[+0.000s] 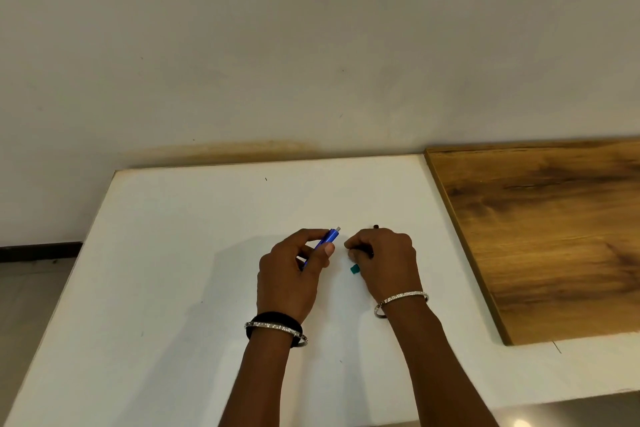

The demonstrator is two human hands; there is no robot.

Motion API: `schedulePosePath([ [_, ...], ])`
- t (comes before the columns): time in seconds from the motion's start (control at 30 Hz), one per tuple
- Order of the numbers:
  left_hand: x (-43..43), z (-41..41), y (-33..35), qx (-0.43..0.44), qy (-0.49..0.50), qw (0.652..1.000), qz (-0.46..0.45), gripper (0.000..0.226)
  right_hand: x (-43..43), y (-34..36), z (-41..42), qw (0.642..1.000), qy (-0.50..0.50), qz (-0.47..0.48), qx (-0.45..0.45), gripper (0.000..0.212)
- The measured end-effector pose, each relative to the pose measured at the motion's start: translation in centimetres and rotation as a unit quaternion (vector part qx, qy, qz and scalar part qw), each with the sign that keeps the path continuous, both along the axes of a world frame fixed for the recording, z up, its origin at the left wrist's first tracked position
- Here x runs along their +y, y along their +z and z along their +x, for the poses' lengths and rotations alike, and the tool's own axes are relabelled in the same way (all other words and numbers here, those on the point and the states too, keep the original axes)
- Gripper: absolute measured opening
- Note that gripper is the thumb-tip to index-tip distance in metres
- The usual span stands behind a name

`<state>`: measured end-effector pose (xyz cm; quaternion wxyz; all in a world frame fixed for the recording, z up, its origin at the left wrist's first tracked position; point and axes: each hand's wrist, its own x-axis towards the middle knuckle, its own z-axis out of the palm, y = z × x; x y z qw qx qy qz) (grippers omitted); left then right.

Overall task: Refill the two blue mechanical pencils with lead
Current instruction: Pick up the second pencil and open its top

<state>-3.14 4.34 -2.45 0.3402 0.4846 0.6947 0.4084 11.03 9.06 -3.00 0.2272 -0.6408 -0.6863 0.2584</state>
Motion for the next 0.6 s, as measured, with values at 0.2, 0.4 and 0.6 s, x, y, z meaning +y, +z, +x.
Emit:
schedulePosePath([
  [0.2, -0.2, -0.1, 0.1, 0.003, -0.004, 1.0, -0.008, 0.013, -0.2, -0.1, -0.1, 1.0, -0.007, 0.002, -0.002, 0.02],
  [0.4, -0.1, -0.2, 0.1, 0.003, -0.004, 1.0, -0.014, 0.016, 0.3, 1.4, 0.6, 0.976, -0.092, 0.0, 0.198, 0.008],
  [0.6, -0.2, -0.2, 0.1, -0.001, -0.015, 1.0, -0.01, 0.016, 0.0, 1.7, 0.2, 0.937, -0.061, -0.111, 0.324, 0.008],
])
